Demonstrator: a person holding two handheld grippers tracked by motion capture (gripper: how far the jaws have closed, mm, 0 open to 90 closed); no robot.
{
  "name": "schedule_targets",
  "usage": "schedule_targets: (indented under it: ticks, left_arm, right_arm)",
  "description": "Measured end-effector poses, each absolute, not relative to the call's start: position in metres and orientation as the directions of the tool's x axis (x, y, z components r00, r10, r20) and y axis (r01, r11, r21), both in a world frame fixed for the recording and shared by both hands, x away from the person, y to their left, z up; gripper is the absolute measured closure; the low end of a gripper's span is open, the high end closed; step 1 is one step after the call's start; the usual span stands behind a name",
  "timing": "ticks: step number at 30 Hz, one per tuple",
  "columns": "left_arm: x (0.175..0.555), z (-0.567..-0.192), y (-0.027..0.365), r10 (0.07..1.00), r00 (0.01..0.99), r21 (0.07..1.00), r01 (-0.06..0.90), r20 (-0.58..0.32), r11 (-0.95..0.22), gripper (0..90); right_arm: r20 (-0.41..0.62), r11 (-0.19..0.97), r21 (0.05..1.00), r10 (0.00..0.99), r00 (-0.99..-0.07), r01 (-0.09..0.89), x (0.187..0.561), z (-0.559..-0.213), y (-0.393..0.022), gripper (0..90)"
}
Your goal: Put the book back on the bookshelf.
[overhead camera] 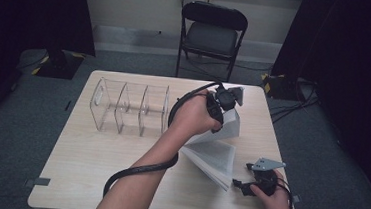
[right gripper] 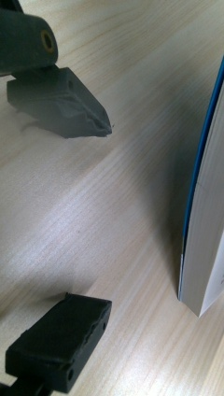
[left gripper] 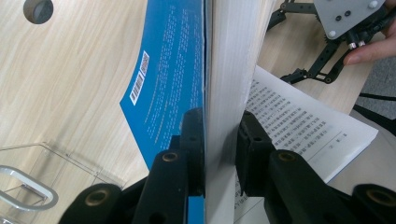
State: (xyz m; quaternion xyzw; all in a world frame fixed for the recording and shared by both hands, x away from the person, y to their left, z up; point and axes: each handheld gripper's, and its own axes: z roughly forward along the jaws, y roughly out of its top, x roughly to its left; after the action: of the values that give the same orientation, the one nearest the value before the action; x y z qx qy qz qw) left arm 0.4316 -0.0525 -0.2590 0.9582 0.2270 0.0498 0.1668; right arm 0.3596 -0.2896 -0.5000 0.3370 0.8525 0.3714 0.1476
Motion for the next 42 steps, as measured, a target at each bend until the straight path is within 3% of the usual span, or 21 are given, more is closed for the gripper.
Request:
schedule_targets:
  ticks: [42]
  left_arm:
    - [0.431, -0.248, -0.056, 0.469, 0.883, 0.314, 0.449, -0.014, -0.836, 75.5]
  right_arm:
    - [-0.003, 0.505, 0.733, 0.672, -0.740, 0.455, 0.358, -0.500, -0.289, 13.4]
